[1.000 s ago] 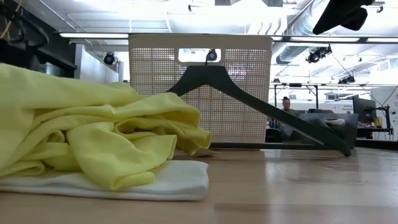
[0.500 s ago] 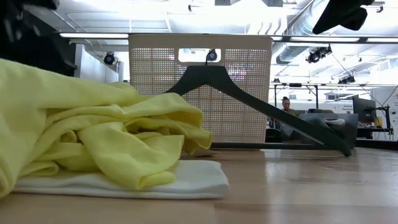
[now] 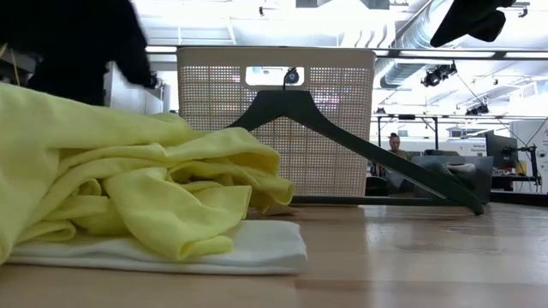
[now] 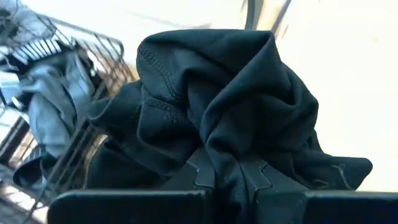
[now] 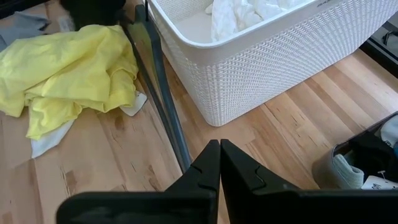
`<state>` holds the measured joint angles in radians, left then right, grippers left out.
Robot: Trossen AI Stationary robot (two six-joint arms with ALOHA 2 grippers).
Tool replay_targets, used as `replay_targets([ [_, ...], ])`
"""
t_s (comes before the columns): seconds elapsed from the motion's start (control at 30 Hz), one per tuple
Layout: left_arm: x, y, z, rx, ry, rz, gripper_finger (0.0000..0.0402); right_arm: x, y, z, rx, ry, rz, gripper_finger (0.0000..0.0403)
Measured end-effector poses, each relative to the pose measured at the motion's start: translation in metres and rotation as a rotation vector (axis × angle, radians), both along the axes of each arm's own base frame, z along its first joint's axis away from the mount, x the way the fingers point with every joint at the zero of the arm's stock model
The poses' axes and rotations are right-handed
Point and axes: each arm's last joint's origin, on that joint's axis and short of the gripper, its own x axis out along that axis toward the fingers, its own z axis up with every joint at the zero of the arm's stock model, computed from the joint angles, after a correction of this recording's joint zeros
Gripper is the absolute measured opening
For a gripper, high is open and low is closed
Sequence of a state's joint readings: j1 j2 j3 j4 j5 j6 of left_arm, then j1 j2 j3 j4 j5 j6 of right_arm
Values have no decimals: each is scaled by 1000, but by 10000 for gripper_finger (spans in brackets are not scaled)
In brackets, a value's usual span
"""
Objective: Pick & Place Cloths
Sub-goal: Put the bottom black underwear into the wire basket
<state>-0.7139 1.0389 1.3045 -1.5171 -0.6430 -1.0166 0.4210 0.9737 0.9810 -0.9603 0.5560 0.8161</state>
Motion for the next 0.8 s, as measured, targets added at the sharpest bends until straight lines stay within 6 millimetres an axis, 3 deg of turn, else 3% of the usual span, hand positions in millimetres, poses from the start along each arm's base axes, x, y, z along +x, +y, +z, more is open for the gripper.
replay_targets([
  [0.17, -6, 6, 31, -40, -95, -4, 15, 0, 0, 0, -9, -3, -6, 3],
  [0.37, -4, 2, 28, -98, -38, -32, 24, 0, -1, 0, -21, -5, -8, 2],
  [0.57, 9, -15, -9, -140, 163, -2, 11, 0, -1, 0, -22, -4, -6, 2],
  [0.8, 18, -28, -78, -187, 357, 67, 11, 0, -1, 0, -22, -4, -6, 2],
])
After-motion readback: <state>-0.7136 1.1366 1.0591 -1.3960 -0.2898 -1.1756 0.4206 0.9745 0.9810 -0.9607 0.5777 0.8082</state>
